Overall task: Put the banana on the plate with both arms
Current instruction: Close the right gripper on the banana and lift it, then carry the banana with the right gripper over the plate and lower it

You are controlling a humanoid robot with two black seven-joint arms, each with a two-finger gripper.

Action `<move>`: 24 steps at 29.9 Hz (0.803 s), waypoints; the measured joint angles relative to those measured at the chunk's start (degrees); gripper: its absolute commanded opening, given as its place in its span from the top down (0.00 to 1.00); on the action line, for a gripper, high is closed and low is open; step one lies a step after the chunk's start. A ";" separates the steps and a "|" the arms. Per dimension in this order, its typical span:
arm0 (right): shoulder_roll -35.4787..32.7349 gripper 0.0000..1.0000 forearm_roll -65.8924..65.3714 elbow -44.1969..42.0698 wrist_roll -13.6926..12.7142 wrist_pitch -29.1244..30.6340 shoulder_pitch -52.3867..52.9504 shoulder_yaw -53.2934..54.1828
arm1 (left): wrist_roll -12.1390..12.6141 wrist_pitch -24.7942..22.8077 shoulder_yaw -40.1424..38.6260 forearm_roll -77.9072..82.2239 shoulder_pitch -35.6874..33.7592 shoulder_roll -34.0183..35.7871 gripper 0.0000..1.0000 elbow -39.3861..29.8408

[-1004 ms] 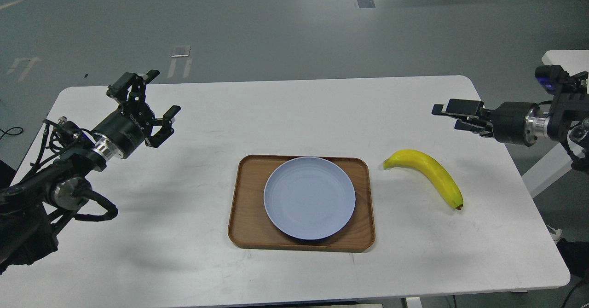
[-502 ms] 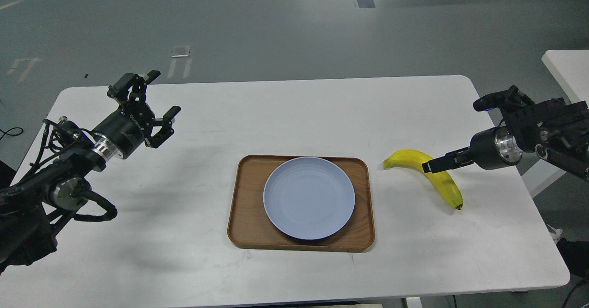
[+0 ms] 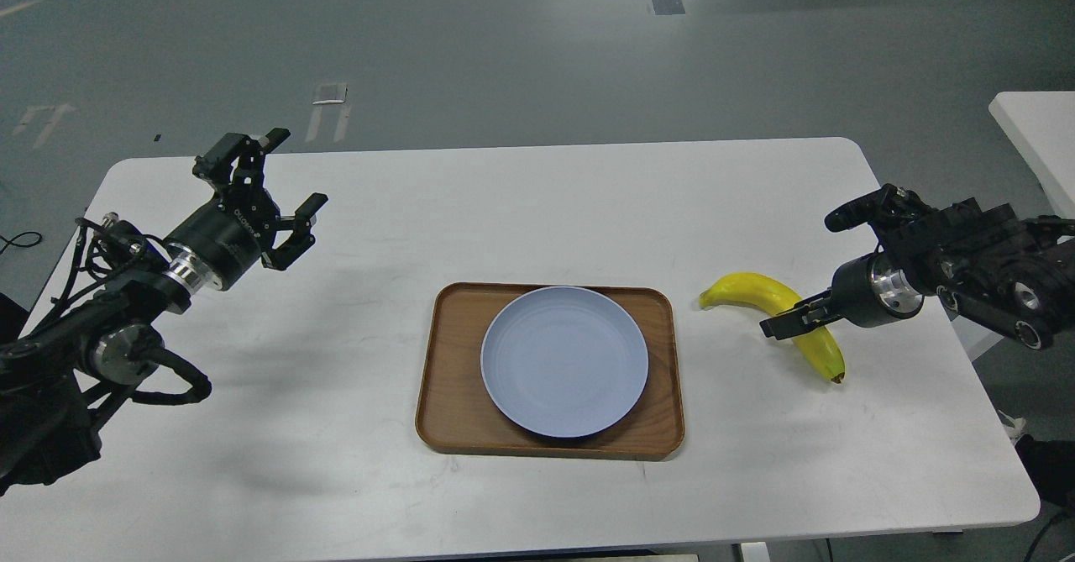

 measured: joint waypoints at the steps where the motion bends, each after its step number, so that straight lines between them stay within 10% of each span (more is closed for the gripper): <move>1: 0.00 0.96 0.00 0.00 0.00 0.00 0.02 -0.03 | 0.00 0.00 0.00 0.00 0.03 0.01 0.02 0.00; 17: -3.67 1.00 1.56 9.53 -0.02 1.08 13.00 0.30 | 0.00 0.00 -0.13 0.18 -0.61 0.36 0.02 -0.15; 24: 5.19 1.00 8.30 11.94 -0.02 4.01 19.42 -0.50 | 0.00 0.00 -0.13 0.19 -0.80 0.89 0.02 -0.20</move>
